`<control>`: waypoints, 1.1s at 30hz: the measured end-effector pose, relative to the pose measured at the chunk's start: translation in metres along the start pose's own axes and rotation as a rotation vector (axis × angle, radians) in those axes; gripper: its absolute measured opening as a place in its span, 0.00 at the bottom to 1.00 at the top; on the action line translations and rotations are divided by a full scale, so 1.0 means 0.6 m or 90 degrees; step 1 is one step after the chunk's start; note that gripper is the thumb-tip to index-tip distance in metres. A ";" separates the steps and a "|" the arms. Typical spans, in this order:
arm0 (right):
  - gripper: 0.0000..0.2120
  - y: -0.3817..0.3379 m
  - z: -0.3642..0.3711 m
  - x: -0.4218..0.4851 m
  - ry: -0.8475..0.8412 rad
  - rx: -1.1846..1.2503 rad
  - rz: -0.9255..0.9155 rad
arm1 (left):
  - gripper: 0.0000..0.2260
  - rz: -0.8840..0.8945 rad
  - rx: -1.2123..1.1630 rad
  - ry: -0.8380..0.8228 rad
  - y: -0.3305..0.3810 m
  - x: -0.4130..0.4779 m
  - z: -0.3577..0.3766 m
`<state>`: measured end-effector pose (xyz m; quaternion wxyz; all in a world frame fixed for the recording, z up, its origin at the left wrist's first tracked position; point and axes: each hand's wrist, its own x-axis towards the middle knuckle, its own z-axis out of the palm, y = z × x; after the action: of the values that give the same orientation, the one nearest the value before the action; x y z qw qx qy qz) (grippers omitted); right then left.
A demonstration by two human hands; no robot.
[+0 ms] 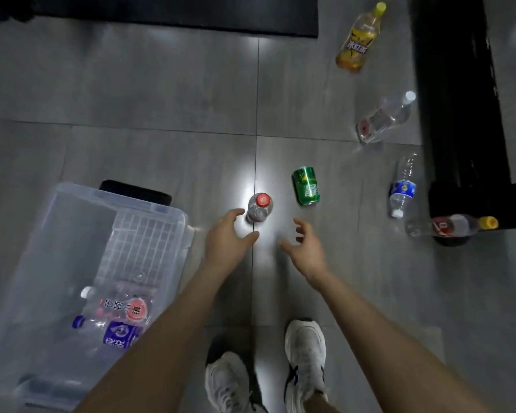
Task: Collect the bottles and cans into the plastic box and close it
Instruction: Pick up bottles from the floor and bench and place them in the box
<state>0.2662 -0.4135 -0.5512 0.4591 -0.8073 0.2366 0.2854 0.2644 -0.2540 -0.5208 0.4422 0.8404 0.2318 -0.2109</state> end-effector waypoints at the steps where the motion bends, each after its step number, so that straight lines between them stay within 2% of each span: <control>1: 0.31 0.009 0.004 0.024 -0.006 0.000 0.000 | 0.25 0.013 0.007 0.005 -0.001 0.021 0.020; 4: 0.34 0.041 0.020 0.102 -0.025 -0.021 -0.017 | 0.28 0.061 0.021 0.041 -0.005 0.094 0.077; 7: 0.37 0.062 0.038 0.165 -0.061 -0.036 -0.066 | 0.30 0.086 0.033 0.033 -0.017 0.155 0.120; 12: 0.40 0.067 0.067 0.224 -0.116 -0.048 -0.114 | 0.17 0.117 -0.064 0.054 -0.041 0.189 0.150; 14: 0.41 0.062 0.073 0.230 -0.115 -0.049 -0.137 | 0.14 0.117 -0.097 0.050 -0.042 0.185 0.141; 18: 0.38 0.041 0.074 0.218 -0.114 -0.046 -0.207 | 0.13 0.122 -0.131 0.058 -0.024 0.176 0.068; 23: 0.28 -0.033 0.084 0.185 -0.057 -0.067 -0.379 | 0.10 0.111 -0.260 0.060 0.017 0.169 -0.056; 29: 0.29 -0.181 0.161 0.143 -0.001 -0.035 -0.569 | 0.06 0.210 -0.347 0.188 0.018 0.158 -0.193; 33: 0.26 -0.257 0.240 0.086 -0.054 0.010 -0.633 | 0.17 0.277 -0.374 0.219 -0.033 0.116 -0.277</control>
<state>0.3675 -0.2217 -0.5524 0.5548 -0.8066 -0.1941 0.0629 0.3336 -0.0903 -0.4863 0.6527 0.7306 0.1697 0.1064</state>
